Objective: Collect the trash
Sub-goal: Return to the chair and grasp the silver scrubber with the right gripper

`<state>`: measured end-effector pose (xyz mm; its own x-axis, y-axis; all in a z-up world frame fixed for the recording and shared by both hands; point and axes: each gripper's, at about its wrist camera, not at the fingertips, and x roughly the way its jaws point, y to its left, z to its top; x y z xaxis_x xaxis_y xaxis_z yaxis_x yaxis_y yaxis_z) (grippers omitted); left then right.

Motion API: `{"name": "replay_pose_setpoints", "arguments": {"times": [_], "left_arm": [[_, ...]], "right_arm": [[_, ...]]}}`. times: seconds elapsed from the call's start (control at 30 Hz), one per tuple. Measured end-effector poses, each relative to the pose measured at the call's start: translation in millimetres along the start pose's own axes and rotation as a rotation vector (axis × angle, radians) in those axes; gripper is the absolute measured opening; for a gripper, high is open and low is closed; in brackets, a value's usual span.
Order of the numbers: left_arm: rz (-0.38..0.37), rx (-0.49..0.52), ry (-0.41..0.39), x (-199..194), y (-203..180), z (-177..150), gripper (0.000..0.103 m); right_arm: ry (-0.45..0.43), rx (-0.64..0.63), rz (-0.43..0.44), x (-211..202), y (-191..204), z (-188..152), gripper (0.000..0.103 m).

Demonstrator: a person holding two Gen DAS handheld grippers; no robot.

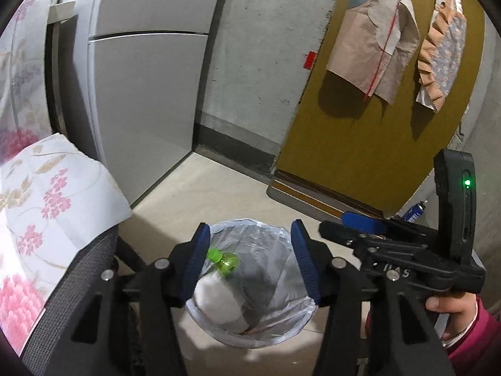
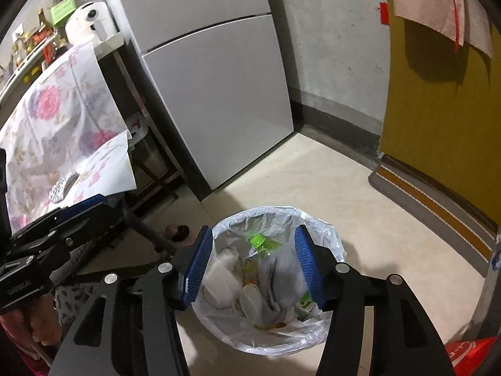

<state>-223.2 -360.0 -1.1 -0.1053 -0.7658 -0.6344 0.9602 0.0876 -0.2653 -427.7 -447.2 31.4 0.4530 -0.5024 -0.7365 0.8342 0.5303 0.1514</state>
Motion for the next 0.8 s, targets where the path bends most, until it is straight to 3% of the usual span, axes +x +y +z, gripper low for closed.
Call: {"name": "replay_pose_setpoints", "arguments": {"times": [0.27,0.4,0.57,0.8], "left_arm": [[0.066,-0.03,-0.064,-32,19,0,0.052],[0.137,-0.032,-0.106,-61,30,-7,0.053],[0.262,-0.059,-0.154,-109,53,-21,0.059],[0.441,-0.18,-0.183,-177,107,-46,0.064]], "right_arm": [[-0.08,-0.01,0.012,-23,17,13,0.056],[-0.126,-0.039,0.038,-37,39,23,0.056],[-0.154,-0.129,0.102,-46,90,38,0.058],[-0.134,-0.297,0.245,-40,187,44,0.061]]}}
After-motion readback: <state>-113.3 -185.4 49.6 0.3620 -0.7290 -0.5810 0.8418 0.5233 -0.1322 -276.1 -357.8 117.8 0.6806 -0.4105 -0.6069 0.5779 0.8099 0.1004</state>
